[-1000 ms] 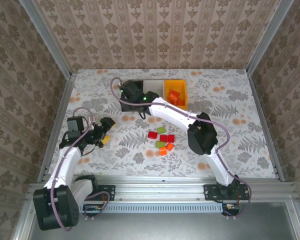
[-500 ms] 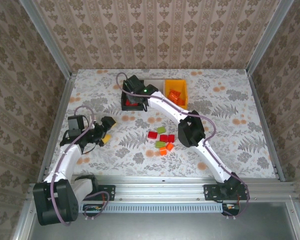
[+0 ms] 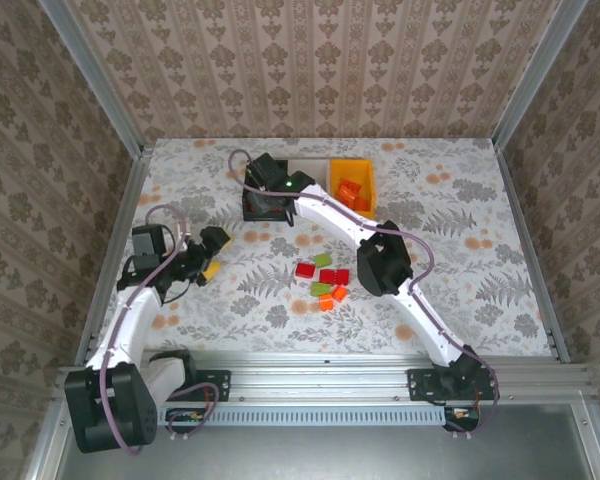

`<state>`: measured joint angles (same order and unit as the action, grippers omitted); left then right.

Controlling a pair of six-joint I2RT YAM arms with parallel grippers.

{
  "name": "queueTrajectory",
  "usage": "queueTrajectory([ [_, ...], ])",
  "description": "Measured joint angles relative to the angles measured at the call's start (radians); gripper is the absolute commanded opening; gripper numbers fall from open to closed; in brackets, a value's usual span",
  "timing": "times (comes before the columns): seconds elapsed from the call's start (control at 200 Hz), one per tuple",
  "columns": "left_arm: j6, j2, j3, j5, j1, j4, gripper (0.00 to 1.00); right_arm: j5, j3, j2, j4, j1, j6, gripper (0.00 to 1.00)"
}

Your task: Sort the legos into containers by color

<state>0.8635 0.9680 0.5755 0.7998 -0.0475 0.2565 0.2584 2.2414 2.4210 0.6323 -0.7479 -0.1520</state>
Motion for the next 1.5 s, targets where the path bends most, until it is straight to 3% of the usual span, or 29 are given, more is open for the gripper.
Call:
queueTrajectory([
  [0.1, 0.019, -0.070, -0.023, -0.038, 0.075, -0.010, 1.00, 0.008, -0.341, -0.243, -0.097, -0.023, -0.020, 0.65],
  [0.295, 0.055, -0.114, -0.089, -0.169, 0.328, -0.043, 1.00, 0.046, -0.868, -0.693, -0.229, -0.041, -0.139, 0.61],
  [0.435, 0.104, -0.086, -0.169, -0.264, 0.486, -0.119, 1.00, 0.076, -1.133, -0.853, -0.262, -0.034, -0.242, 0.61],
  [0.58, 0.134, -0.043, -0.188, -0.335, 0.584, -0.162, 1.00, 0.085, -1.335, -0.936, -0.259, -0.031, -0.349, 0.61],
  [0.77, 0.140, 0.022, -0.166, -0.386, 0.656, -0.199, 1.00, 0.082, -1.386, -0.977, -0.269, -0.031, -0.429, 0.60],
  [1.11, 0.158, 0.026, -0.165, -0.428, 0.662, -0.203, 1.00, 0.064, -1.383, -0.866, -0.320, -0.029, -0.479, 0.49],
  [1.5, 0.158, -0.035, -0.165, -0.457, 0.662, -0.174, 1.00, 0.044, -1.354, -0.771, -0.406, -0.018, -0.481, 0.55],
])
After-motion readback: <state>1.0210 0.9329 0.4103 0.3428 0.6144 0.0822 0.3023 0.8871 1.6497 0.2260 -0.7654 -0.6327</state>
